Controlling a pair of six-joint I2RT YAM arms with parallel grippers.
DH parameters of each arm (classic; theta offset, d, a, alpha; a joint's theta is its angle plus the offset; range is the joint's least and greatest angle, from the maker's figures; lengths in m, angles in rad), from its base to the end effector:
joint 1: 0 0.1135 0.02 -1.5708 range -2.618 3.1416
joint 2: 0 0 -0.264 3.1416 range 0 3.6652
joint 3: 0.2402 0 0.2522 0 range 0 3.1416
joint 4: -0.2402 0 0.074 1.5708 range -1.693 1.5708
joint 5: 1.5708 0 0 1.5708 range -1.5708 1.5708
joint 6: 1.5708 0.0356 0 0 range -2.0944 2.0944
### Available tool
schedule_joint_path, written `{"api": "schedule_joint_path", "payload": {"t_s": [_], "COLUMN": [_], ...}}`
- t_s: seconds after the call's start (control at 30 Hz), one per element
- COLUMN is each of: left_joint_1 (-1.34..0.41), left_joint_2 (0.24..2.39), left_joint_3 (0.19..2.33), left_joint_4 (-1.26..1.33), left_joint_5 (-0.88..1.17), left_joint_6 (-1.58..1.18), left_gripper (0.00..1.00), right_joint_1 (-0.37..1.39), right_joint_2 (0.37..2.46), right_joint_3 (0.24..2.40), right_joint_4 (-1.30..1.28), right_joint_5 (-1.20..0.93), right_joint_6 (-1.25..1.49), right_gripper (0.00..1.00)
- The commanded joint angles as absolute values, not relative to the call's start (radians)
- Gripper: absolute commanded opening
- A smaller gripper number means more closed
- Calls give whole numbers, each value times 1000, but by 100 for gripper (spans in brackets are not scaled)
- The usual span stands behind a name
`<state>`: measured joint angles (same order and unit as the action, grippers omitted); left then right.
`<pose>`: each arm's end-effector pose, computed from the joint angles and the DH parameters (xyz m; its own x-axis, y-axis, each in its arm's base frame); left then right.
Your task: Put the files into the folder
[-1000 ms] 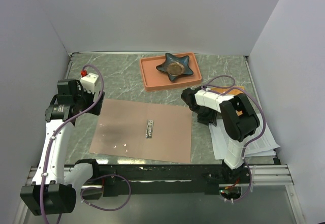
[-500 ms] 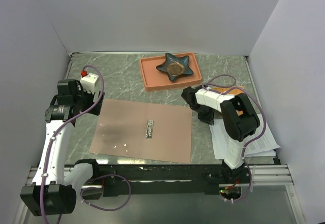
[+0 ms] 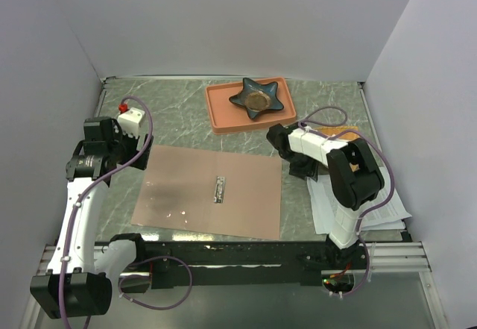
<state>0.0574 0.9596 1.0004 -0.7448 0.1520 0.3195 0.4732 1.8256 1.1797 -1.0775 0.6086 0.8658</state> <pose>0.1940 0.0057 0.3290 -0.5951 0.2768 -0.7545 0.2585 0.9548 0.1464 0.2786 0.1198 0.1674 -0.9138 0.2341 -0.3319 0.3776 0.7906 -0.4820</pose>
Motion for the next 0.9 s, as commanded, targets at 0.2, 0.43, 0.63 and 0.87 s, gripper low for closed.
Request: {"api": "schedule_joint_path", "payload": {"t_s": [0.2, 0.43, 0.63, 0.87], "left_joint_1": [54, 55, 55, 55], "left_joint_2": [927, 928, 925, 925], "left_joint_3": [983, 988, 983, 980], "left_joint_4": [-713, -707, -709, -704], "left_joint_5": [160, 158, 156, 150], "left_joint_6": [319, 322, 325, 330], "left_gripper": [96, 96, 96, 96], "right_joint_1": [474, 466, 460, 456], "right_joint_2": [1868, 1902, 1894, 1924], "right_joint_3": [1281, 1295, 1285, 1275], "right_joint_4": [-1149, -1199, -1198, -1198], "right_joint_5": [655, 679, 681, 680], "right_joint_6": [900, 911, 905, 911], "right_gripper": [57, 56, 54, 53]}}
